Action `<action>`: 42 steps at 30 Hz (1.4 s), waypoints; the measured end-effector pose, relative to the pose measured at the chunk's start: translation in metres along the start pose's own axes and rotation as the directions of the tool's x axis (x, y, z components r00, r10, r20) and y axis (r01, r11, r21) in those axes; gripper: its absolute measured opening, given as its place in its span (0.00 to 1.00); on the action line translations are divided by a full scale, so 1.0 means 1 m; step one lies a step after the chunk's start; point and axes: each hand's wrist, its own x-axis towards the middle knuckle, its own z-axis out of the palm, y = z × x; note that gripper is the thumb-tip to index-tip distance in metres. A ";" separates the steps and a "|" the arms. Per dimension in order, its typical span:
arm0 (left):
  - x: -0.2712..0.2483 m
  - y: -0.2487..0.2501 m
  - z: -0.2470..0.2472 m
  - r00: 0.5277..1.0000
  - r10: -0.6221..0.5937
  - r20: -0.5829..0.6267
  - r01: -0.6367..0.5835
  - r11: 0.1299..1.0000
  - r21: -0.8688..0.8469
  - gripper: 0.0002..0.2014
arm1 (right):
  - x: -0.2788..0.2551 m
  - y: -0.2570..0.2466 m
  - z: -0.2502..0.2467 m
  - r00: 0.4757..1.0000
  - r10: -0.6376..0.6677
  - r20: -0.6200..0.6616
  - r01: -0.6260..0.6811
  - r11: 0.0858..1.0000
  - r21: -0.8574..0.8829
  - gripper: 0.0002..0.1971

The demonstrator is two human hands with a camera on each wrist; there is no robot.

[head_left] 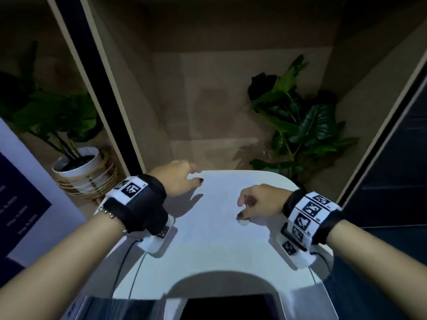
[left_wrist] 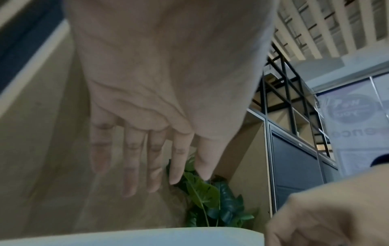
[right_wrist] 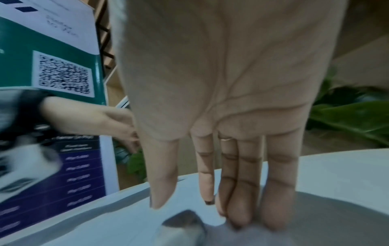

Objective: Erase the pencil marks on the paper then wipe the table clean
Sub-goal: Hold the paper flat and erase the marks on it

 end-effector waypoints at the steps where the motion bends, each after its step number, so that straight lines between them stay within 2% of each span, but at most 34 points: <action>1: -0.012 -0.001 0.004 1.000 -0.010 0.002 0.010 1.000 -0.014 0.23 | -0.004 0.000 0.005 1.000 0.006 -0.027 -0.006 1.000 0.007 0.21; 6: -0.053 0.000 0.034 0.993 -0.003 0.116 0.007 1.000 -0.027 0.24 | -0.017 0.000 0.025 0.989 0.049 -0.140 -0.043 0.998 0.042 0.21; 10: -0.060 -0.006 0.051 0.994 -0.030 0.110 0.031 0.999 -0.009 0.25 | -0.022 -0.006 0.033 0.972 0.093 -0.217 -0.079 0.994 0.072 0.20; 17: -0.070 -0.001 0.071 0.985 -0.066 0.158 0.064 0.998 0.015 0.27 | -0.031 -0.010 0.043 0.947 0.147 -0.285 -0.105 0.982 0.157 0.08; 26: -0.083 0.003 0.081 0.976 -0.072 0.205 0.058 0.996 0.072 0.30 | -0.042 -0.007 0.053 0.933 0.162 -0.322 -0.104 0.976 0.189 0.13; 31: -0.085 0.012 0.086 0.961 -0.094 0.260 0.061 0.989 0.133 0.30 | -0.049 -0.006 0.056 0.887 0.176 -0.428 -0.047 0.954 0.295 0.13; 33: -0.087 0.015 0.088 0.958 -0.103 0.268 0.065 0.987 0.147 0.31 | -0.054 -0.007 0.062 0.875 0.206 -0.438 0.018 0.890 0.455 0.14; 35: -0.087 0.017 0.087 0.955 -0.110 0.276 0.070 0.986 0.150 0.31 | -0.057 -0.006 0.067 0.890 0.237 -0.389 0.064 0.781 0.621 0.14; 37: -0.086 0.018 0.085 0.952 -0.117 0.282 0.075 0.985 0.155 0.30 | -0.060 -0.005 0.071 0.892 0.256 -0.373 0.084 0.717 0.692 0.13; 39: -0.086 0.019 0.083 0.953 -0.118 0.279 0.074 0.984 0.162 0.30 | -0.061 -0.003 0.077 0.867 0.291 -0.405 0.124 0.661 0.740 0.12; 42: -0.089 0.019 0.086 0.958 -0.114 0.264 0.075 0.985 0.154 0.30 | -0.059 0.008 0.095 0.820 0.350 -0.453 0.281 0.443 0.851 0.10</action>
